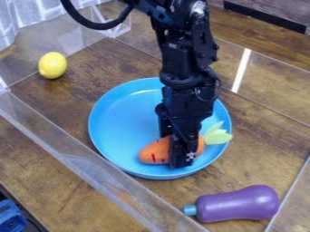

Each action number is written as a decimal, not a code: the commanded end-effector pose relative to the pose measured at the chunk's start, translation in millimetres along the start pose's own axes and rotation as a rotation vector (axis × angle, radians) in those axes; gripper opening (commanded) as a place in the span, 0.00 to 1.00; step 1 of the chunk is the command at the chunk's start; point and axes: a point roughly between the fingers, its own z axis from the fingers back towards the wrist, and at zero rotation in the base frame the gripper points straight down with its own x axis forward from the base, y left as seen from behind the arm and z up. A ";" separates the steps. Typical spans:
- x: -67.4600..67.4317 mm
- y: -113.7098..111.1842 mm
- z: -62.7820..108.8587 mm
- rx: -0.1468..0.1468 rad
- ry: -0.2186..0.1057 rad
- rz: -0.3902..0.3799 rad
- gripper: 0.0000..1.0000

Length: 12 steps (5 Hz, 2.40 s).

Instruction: Move the carrot to the left side

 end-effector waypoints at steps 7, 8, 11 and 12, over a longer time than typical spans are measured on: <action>14.1 22.0 41.9 0.053 -0.090 0.022 0.00; 12.6 23.8 49.1 0.062 -0.090 0.026 0.00; 5.4 30.2 60.3 0.090 -0.096 0.037 0.00; 2.5 32.9 64.4 0.104 -0.097 0.037 0.00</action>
